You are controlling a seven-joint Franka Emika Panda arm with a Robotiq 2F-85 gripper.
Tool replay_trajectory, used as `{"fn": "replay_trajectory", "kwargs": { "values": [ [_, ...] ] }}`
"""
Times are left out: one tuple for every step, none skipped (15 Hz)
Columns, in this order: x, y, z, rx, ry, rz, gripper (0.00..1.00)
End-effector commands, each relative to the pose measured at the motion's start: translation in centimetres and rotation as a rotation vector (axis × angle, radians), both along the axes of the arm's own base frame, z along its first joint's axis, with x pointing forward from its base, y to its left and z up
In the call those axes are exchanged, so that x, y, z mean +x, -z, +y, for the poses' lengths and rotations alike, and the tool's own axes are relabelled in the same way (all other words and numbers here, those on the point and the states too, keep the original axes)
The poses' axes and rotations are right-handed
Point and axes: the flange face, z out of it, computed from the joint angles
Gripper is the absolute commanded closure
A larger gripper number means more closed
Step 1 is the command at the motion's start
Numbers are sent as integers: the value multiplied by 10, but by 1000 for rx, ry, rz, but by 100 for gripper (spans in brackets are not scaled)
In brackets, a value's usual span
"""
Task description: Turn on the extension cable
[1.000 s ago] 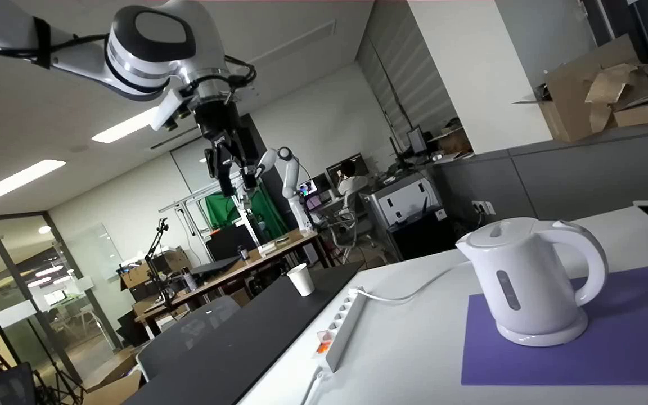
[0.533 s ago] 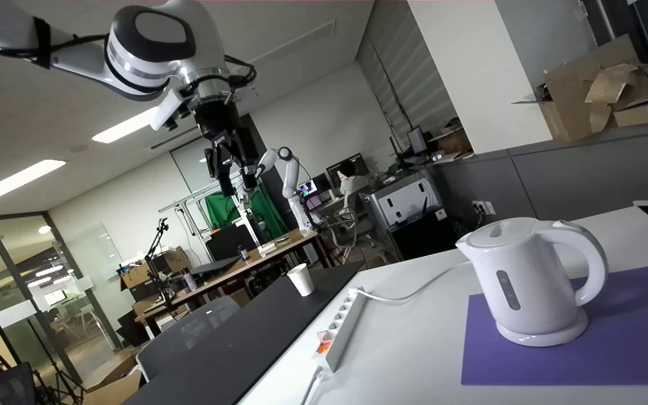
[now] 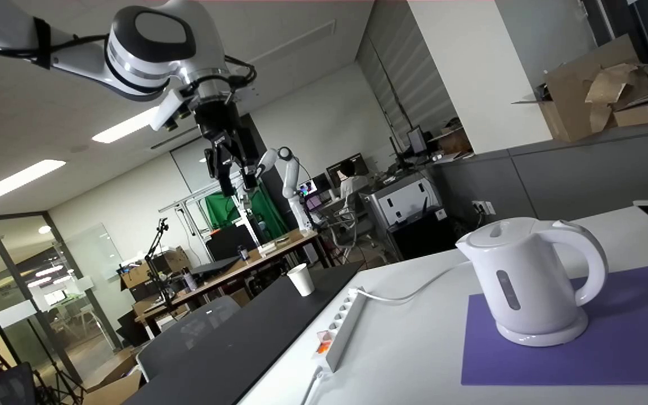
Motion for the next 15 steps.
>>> {"fn": "replay_trajectory", "kwargs": {
  "values": [
    [16,8,13,-18,-66,-45,0],
    [22,13,18,-20,-88,-61,0],
    [30,21,27,-20,-126,-68,0],
    [36,30,34,-29,-153,-74,0],
    [42,40,42,-44,-189,-85,25],
    [49,49,49,-56,-221,-93,26],
    [55,59,56,-70,-248,-102,34],
    [60,68,62,-84,-268,-111,41],
    [66,77,67,-107,-280,-126,49],
    [71,85,71,-134,-294,-147,55],
    [76,94,74,-155,-309,-163,62],
    [80,102,77,-171,-324,-173,69],
    [83,108,79,-182,-336,-181,75],
    [85,114,81,-187,-345,-185,83],
    [87,120,83,-193,-353,-185,89]
  ]
}}
